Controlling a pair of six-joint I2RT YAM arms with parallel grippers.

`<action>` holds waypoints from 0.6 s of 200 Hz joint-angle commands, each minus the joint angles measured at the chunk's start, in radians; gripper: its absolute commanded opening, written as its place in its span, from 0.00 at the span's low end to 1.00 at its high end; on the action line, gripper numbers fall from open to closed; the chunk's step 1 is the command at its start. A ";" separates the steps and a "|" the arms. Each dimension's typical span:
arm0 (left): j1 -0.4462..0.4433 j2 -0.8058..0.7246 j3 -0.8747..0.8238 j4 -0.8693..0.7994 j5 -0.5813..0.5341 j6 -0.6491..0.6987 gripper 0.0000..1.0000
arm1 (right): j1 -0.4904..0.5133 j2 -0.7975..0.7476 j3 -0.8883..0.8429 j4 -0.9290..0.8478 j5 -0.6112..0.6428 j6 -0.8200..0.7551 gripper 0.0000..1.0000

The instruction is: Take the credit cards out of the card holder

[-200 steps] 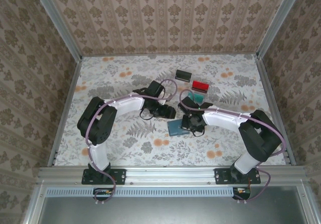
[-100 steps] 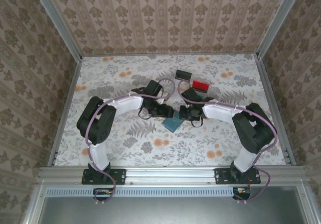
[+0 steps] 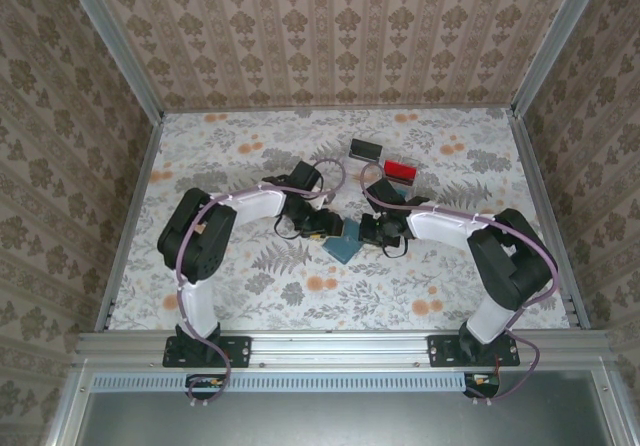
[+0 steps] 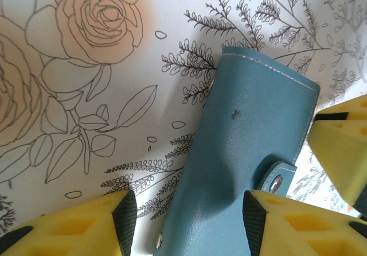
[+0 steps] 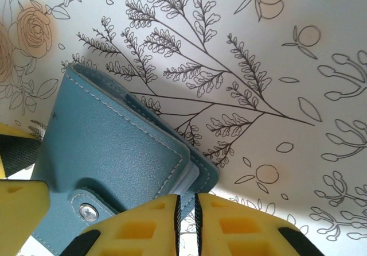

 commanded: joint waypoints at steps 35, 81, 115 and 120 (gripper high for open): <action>0.015 0.032 0.005 0.038 0.161 -0.060 0.56 | 0.001 0.072 0.026 0.001 -0.046 0.015 0.19; 0.019 -0.005 -0.015 0.121 0.215 -0.079 0.55 | 0.002 0.084 0.027 0.023 -0.042 0.014 0.19; 0.026 -0.057 -0.066 0.232 0.224 -0.125 0.49 | 0.001 0.091 0.022 0.046 -0.037 0.027 0.19; 0.028 -0.061 -0.070 0.237 0.225 -0.127 0.48 | 0.002 0.092 0.021 0.049 -0.035 0.030 0.19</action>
